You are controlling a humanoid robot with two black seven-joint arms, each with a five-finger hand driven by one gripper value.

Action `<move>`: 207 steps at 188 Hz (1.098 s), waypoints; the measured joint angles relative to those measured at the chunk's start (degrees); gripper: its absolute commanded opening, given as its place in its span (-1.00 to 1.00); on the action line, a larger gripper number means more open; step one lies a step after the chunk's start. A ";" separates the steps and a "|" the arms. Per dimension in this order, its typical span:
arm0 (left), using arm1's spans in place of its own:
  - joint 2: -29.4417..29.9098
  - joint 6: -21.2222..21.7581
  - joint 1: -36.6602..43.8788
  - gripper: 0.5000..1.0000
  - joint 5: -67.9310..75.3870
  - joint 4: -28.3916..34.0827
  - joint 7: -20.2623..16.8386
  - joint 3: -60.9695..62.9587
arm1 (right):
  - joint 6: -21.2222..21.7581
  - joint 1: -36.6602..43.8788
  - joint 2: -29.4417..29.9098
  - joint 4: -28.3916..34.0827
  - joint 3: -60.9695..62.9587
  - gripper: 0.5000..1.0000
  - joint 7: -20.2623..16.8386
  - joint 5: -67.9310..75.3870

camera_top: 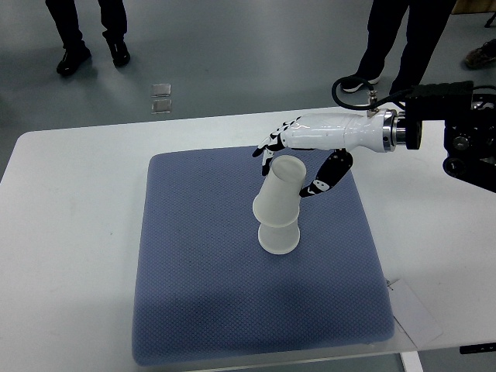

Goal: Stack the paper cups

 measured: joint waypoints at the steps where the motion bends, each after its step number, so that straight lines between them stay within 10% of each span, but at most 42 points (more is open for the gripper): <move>1: 0.00 0.00 0.00 1.00 0.00 0.00 0.00 0.00 | 0.01 0.01 0.00 0.00 0.00 0.65 0.00 0.00; 93: 0.00 0.00 0.00 1.00 0.00 0.00 0.00 0.00 | 0.60 0.63 -0.48 -1.20 4.37 0.64 0.08 7.14; 207: 0.00 0.00 0.00 1.00 0.00 0.01 0.00 0.00 | -4.53 -10.17 7.43 -31.69 13.73 0.64 -11.58 55.75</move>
